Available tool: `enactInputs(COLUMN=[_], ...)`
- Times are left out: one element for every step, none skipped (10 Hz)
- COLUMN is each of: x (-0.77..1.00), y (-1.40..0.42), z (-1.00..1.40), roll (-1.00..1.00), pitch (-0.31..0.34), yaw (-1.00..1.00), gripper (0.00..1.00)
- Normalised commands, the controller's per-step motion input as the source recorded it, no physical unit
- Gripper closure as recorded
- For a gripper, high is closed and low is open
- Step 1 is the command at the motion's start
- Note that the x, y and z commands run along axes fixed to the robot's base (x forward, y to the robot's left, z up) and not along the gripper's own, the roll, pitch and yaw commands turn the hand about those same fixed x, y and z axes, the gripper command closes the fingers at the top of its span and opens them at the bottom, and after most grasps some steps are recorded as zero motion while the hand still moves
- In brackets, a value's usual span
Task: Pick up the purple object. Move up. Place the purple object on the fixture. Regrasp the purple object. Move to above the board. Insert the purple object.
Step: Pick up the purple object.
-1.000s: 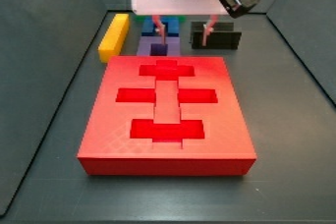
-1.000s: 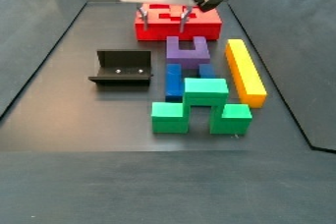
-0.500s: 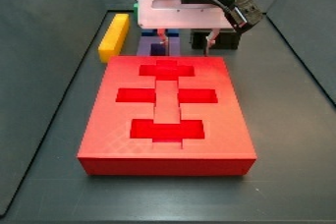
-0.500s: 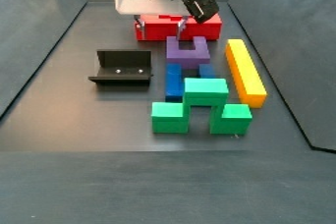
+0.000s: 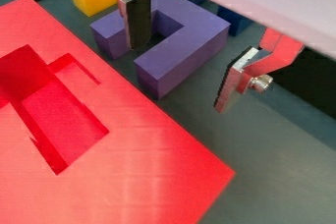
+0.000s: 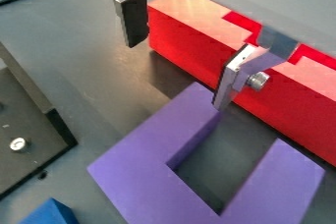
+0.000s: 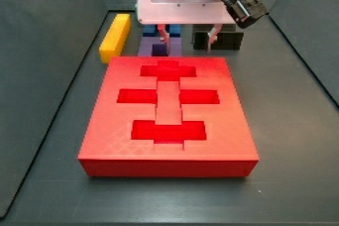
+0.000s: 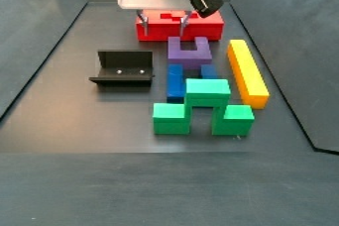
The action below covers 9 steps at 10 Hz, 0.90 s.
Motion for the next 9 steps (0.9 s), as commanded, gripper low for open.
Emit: enactInputs(x=[-0.25, -0.16, -0.15, -0.08, -0.02, 0.0, 0.0, 0.0, -0.02], y=[0.0, 0.0, 0.0, 0.0, 0.01, 0.02, 0.0, 0.0, 0.0], z=[-0.28, -0.16, -0.13, -0.12, -0.1, -0.06, -0.09, -0.12, -0.13], roll=[0.16, 0.12, 0.13, 0.14, 0.22, 0.3, 0.33, 0.32, 0.35], pitch=[0.0, 0.0, 0.0, 0.0, 0.0, 0.007, 0.004, 0.0, 0.003], yaw=[0.0, 0.0, 0.0, 0.0, 0.03, 0.02, 0.01, 0.02, 0.04], gripper=[0.0, 0.0, 0.0, 0.0, 0.0, 0.0, 0.0, 0.0, 0.0])
